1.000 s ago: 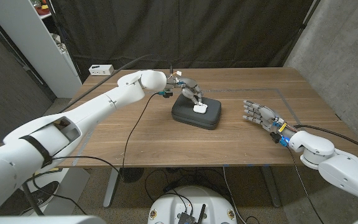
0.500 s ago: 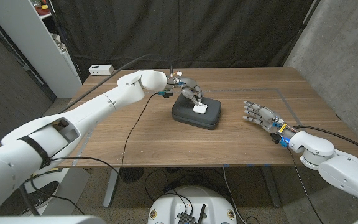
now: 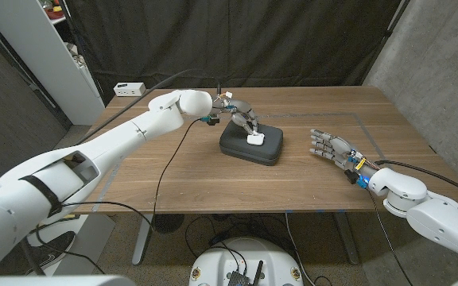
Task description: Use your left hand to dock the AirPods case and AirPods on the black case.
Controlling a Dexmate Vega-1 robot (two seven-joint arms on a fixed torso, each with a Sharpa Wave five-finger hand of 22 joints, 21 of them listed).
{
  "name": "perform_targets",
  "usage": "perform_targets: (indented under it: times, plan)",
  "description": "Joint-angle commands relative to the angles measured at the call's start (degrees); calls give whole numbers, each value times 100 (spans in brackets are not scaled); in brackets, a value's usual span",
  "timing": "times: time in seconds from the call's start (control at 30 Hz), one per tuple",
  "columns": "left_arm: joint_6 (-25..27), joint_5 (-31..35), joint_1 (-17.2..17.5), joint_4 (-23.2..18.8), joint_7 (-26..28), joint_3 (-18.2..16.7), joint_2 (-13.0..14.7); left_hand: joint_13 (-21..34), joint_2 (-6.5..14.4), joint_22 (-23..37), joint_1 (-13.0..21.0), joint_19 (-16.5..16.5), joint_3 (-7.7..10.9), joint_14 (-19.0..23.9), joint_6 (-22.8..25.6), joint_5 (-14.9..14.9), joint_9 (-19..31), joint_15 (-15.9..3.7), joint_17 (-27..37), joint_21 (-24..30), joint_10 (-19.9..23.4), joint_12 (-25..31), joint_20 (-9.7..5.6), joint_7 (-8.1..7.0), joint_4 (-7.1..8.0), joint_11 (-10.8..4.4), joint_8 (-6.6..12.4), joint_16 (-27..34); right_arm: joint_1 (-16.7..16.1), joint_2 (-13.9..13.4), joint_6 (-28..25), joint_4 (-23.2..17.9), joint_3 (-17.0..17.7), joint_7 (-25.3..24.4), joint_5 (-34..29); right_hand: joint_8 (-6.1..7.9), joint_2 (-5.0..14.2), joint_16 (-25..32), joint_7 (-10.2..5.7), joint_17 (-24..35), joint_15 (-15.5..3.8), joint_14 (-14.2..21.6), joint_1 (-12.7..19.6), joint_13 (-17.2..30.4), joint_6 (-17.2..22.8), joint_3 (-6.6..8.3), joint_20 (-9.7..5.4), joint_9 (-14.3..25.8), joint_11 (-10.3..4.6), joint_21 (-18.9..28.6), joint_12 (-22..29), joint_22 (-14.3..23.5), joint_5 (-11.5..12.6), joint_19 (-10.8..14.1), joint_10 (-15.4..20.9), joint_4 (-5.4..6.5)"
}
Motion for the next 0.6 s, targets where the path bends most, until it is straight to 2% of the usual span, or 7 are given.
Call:
perform_targets:
  times: [0.03,0.6]
  plan:
    - [55,102,25,-205,-132,-39,133,21,-4,14,-33,6,7,-26,-42,-10,-7,-287,20,-7,-27,-12,42,-14,45,21,-38,-13,38,-18,-65,-23,-33,-12,-5,24,20,29,-30,33,-293,-5,-39,13,11,20,-14,14,-28,28,26,9,31,-28,18,-2]
    - [7,106,8,-245,-301,-62,143,23,10,18,-300,3,-59,29,-40,-14,-123,-244,39,-13,-26,-14,58,-46,195,17,-171,24,27,-42,-75,-17,-18,-1,14,30,28,37,-22,36,-297,-7,-60,13,29,30,-12,15,-10,31,29,9,29,-30,21,10]
